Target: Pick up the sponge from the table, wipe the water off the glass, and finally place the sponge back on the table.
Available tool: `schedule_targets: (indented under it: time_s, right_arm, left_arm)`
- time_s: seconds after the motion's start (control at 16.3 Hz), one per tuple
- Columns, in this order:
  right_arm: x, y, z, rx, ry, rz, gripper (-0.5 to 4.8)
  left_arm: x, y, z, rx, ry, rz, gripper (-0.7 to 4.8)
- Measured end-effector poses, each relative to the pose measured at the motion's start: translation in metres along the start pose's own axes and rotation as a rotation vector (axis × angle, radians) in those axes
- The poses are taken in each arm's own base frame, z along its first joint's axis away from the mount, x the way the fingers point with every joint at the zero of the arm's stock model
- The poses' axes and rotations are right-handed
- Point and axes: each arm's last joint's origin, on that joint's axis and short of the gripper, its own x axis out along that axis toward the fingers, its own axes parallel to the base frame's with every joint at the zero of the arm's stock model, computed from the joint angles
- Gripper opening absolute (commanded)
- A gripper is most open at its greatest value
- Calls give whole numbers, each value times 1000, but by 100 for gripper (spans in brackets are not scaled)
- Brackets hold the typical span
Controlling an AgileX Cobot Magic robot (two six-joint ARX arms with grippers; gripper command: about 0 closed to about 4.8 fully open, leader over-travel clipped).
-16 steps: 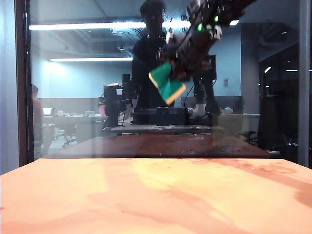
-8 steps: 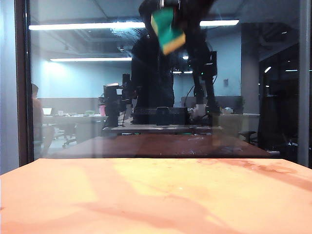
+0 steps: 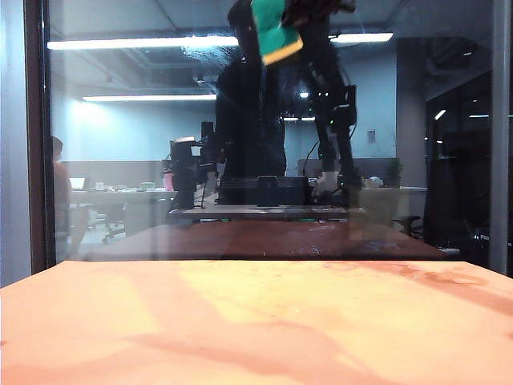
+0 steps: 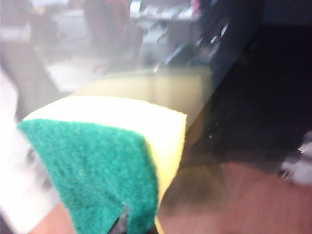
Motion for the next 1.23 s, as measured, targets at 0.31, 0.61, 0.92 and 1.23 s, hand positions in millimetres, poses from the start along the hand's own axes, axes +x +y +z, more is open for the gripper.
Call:
schedule_targets:
  time_s: [0.31,0.61,0.92,1.23]
  right_arm:
    - [35,3,-64,21,222,13,-7]
    - [38,2,-71,22,255,-11,-7]
    - [7,5,0,1,22,-21,-7]
    - [1,6,12,-3,-27,-22,-7]
  left_arm:
    - [0,0,0,0,1,0,-6]
    - [0,0,0,0,0,1,-6]
    - [0,0,0,0,0,1,-6]
    - [0,0,0,-1,1,1,-6]
